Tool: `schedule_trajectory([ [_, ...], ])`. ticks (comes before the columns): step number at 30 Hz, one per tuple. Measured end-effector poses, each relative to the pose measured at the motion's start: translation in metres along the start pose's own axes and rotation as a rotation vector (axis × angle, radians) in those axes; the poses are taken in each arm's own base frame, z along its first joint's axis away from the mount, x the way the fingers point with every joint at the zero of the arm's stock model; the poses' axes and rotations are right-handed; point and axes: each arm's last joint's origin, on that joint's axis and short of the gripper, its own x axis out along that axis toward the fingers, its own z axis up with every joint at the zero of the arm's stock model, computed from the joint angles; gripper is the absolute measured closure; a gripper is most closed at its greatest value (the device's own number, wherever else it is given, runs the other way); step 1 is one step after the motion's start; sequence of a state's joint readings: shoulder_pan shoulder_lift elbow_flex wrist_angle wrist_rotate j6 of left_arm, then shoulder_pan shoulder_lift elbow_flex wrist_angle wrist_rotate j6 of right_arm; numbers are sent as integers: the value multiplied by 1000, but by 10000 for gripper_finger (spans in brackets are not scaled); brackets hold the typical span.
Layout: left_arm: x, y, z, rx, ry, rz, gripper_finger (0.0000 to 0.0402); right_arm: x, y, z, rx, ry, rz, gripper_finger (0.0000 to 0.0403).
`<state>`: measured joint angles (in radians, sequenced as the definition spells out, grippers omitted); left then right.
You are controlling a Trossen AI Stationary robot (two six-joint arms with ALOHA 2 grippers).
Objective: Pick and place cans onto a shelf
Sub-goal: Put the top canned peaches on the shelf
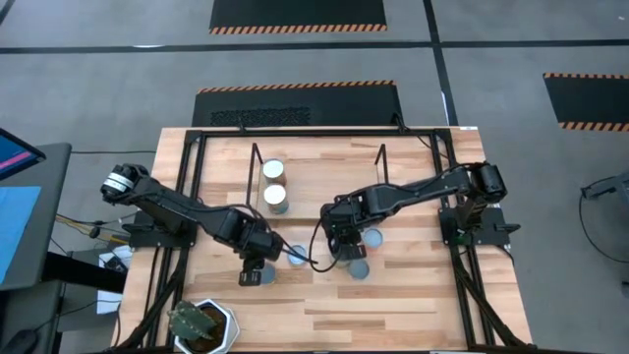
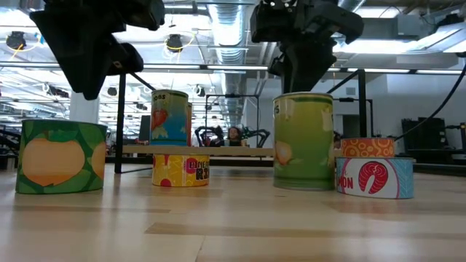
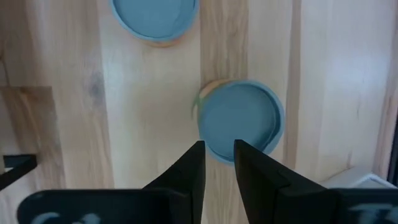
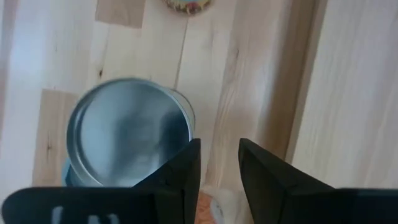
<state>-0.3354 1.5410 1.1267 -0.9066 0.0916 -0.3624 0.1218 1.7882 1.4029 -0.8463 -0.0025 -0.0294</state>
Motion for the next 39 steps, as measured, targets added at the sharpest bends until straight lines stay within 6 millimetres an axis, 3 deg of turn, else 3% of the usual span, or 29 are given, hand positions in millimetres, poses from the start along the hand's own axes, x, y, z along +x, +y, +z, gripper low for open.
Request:
schedule_trajectory([
  [22, 0, 0, 0, 8, -25, 69, 330, -7, 0, 5, 28, -18, 0, 276],
  [32, 0, 0, 0, 10, -27, 73, 330, -9, 20, 5, 8, -6, 56, 276],
  [39, 0, 0, 0, 12, -27, 74, 330, -9, 21, 5, 7, -10, 11, 276],
])
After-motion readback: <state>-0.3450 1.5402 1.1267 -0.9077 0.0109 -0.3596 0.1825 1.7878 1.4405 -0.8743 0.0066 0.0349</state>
